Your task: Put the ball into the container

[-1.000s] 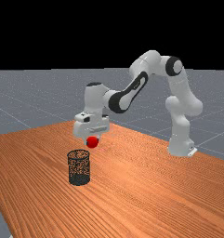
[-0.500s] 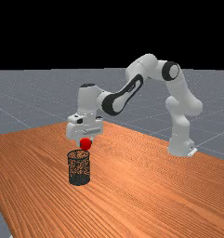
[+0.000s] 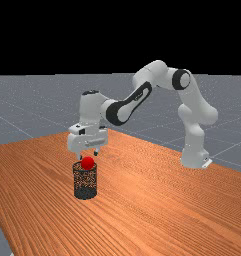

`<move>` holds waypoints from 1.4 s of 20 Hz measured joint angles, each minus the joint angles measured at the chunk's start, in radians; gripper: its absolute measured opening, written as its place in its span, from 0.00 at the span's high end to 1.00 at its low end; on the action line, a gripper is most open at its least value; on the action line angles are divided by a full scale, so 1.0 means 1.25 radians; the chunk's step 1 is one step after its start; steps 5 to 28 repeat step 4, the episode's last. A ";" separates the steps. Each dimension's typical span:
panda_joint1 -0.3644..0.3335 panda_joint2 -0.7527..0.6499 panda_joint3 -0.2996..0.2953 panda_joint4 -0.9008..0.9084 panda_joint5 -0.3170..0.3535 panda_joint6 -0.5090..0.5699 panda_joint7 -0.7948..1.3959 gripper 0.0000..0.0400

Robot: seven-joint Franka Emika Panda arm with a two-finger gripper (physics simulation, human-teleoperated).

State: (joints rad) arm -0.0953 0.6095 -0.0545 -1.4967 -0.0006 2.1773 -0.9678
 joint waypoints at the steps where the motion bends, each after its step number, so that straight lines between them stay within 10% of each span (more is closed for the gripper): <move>1: 0.000 -0.001 0.000 0.001 0.000 -0.002 0.001 0.04; 28: -0.003 -0.007 0.003 0.006 0.011 -0.013 0.002 0.01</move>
